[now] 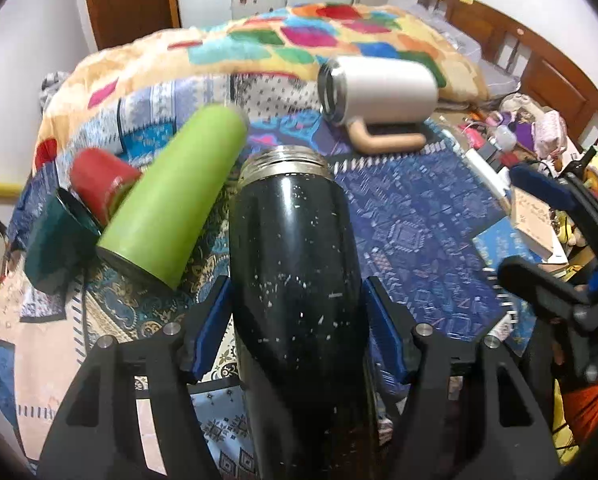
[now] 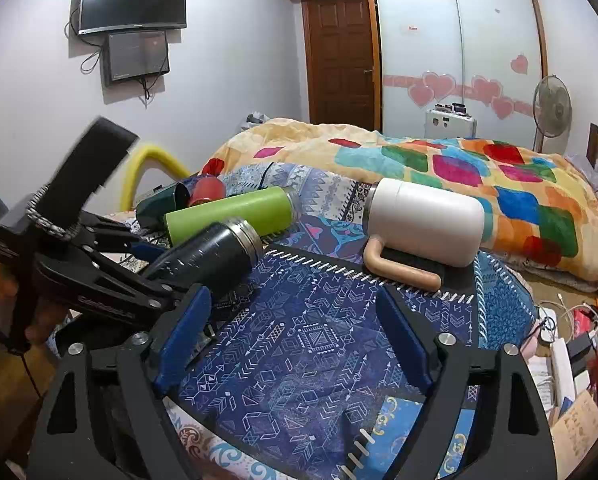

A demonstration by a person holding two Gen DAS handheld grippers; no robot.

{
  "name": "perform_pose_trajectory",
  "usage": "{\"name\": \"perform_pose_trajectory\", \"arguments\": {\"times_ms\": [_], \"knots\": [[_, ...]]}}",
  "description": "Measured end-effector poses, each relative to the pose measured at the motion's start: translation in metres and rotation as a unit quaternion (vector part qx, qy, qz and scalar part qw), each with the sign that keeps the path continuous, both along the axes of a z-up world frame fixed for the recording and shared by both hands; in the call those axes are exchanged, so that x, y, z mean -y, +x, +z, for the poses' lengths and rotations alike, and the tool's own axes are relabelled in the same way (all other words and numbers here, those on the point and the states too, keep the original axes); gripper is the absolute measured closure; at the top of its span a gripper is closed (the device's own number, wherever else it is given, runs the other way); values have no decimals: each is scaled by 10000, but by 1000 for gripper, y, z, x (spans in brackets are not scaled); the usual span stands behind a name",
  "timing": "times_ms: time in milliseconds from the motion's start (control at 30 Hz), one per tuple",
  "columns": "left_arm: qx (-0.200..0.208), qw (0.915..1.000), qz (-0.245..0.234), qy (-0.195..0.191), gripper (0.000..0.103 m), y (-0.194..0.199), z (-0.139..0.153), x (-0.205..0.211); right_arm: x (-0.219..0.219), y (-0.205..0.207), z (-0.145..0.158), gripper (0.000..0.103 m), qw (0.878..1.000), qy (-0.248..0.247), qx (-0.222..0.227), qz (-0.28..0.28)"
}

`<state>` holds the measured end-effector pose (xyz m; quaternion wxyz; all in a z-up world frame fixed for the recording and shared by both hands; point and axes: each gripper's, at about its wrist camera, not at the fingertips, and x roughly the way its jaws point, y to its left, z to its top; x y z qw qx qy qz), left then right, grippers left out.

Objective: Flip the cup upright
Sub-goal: 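Grasp the black thermos with the left gripper and rotate it upright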

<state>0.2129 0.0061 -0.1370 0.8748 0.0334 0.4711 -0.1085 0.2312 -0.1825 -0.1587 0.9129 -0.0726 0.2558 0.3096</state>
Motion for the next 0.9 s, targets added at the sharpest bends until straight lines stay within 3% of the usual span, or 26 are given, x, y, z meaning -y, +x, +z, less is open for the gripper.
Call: {"name": "perform_pose_trajectory", "arguments": {"times_ms": [533, 900], "knots": [[1040, 9938, -244, -321, 39, -51, 76, 7, -1, -15, 24, 17, 9995, 68, 298, 54], [1274, 9906, -305, -404, 39, -39, 84, 17, 2, -10, 30, 15, 9991, 149, 405, 46]]}}
